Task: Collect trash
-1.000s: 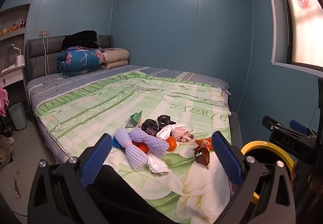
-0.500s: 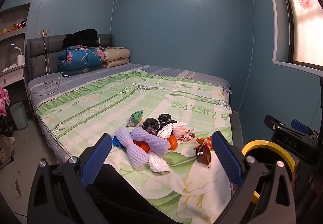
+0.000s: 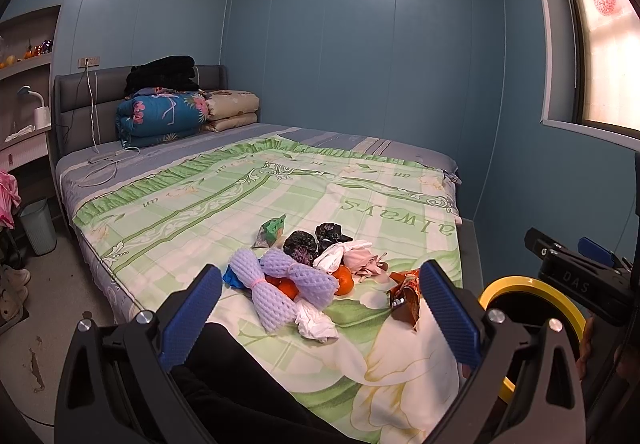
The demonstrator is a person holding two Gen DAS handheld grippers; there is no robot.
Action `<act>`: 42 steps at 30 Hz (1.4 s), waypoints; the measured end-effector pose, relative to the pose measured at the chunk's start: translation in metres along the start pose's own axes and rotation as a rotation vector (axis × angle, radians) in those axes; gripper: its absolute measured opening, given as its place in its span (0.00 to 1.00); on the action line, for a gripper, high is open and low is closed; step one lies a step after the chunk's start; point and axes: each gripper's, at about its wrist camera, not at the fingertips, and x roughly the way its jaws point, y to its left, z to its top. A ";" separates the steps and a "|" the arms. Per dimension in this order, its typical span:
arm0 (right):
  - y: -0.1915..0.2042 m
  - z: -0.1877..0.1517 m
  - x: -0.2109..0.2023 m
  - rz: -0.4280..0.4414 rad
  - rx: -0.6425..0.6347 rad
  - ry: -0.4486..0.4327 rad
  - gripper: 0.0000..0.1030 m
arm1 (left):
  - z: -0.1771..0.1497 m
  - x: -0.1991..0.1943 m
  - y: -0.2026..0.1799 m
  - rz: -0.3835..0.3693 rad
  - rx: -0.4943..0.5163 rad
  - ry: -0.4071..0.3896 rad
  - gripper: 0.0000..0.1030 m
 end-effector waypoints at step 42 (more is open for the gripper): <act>0.000 -0.003 0.003 -0.009 0.005 0.019 0.93 | -0.003 0.002 0.005 0.001 -0.004 0.011 0.92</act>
